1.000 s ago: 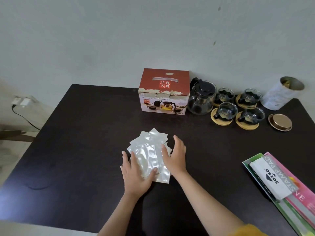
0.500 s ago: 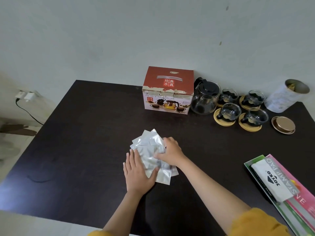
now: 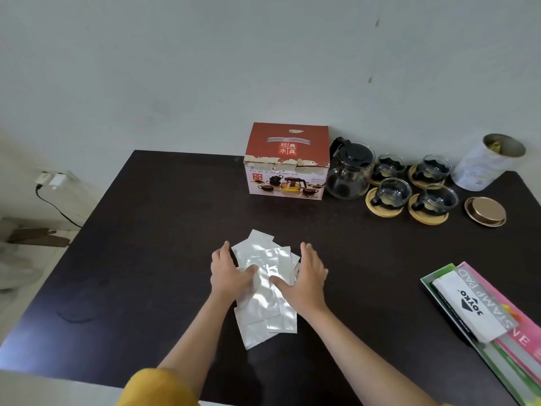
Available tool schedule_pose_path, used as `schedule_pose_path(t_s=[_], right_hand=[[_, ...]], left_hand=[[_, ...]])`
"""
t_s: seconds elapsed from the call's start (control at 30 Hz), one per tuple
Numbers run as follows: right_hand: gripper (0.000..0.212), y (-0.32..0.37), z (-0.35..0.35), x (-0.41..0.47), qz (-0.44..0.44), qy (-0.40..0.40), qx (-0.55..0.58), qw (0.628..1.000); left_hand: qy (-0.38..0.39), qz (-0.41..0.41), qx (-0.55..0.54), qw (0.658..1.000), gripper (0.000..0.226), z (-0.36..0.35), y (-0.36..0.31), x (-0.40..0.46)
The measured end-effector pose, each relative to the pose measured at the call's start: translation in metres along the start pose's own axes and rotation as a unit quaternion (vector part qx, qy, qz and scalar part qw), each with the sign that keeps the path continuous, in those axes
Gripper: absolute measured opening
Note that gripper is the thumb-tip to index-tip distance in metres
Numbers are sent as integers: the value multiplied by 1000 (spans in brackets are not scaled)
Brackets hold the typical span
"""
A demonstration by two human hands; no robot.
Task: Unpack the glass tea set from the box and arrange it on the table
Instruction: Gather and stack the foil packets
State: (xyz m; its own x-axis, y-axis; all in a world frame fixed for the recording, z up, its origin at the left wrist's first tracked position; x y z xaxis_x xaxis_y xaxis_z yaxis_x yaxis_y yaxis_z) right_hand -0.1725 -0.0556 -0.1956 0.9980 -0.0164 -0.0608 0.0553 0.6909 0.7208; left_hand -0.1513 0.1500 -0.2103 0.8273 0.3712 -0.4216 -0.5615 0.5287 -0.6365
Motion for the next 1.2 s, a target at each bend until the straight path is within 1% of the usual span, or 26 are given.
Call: schedule_pose_path(t_s=[0.07,0.1,0.17,0.23,0.27,0.37,0.43,0.5,0.63,0.73,0.8,0.87,0.93,1.0,1.07,1.2], right_hand=[[116,-7,10,-23,-39,-38,7,998],[123,-11,10,-37,-53,-32,6,998],[133,-15,1,-65,-57,20,-30,998],[134,-18,-14,-83,-38,69,-111,991],[133,-17,-21,-87,-23,80,-139,987],[128,-11,-40,-82,-1,97,-169,981],[122,-8,-48,-69,3,96,-188,978],[121,-5,-49,-59,12,84,-200,976],[137,-1,-43,-48,7,97,-147,984],[140,-1,-38,-47,-6,96,-102,990],[130,-1,-35,-46,-18,92,-74,993],[116,-1,-29,-43,-27,69,-80,994],[113,-1,-20,-37,-33,47,-107,993],[118,-2,-14,-29,-56,44,-104,992],[116,-3,-12,-20,-91,61,-84,990],[103,-5,-11,-11,-132,97,-77,984]], left_hand=[[1,-18,67,998,98,6,-10,12],[15,-29,84,996,96,6,-15,16],[43,-53,126,990,88,3,-23,22],[44,-76,170,981,75,-1,-29,21],[35,-85,176,980,68,-1,-30,20],[19,-108,156,982,55,0,-29,13],[29,-112,165,979,51,-2,-25,8],[42,-99,168,980,48,-3,-17,4],[63,-91,101,989,47,2,-5,-5],[72,-68,70,993,54,5,-2,-13],[80,-37,68,994,63,1,-1,-18],[89,-5,77,993,67,-5,0,-20],[96,31,89,991,61,-9,1,-20],[105,59,103,987,48,-13,1,-19],[111,57,119,985,37,-17,-3,-21],[73,1,137,988,37,-20,-14,-27]])
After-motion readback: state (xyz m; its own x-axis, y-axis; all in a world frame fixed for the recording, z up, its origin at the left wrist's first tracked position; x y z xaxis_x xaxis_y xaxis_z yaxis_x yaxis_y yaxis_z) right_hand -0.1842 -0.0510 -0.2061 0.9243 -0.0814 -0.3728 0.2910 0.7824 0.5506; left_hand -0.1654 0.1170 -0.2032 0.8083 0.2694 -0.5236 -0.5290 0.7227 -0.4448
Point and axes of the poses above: each hand's wrist, its own x-axis towards the middle knuckle, its own z-axis out of the back of the hand, y = z × x, the point moved 8 cm from there along x, towards the middle knuckle, and after that the axes turned 9 degrees about z, right-handed, at the moved point
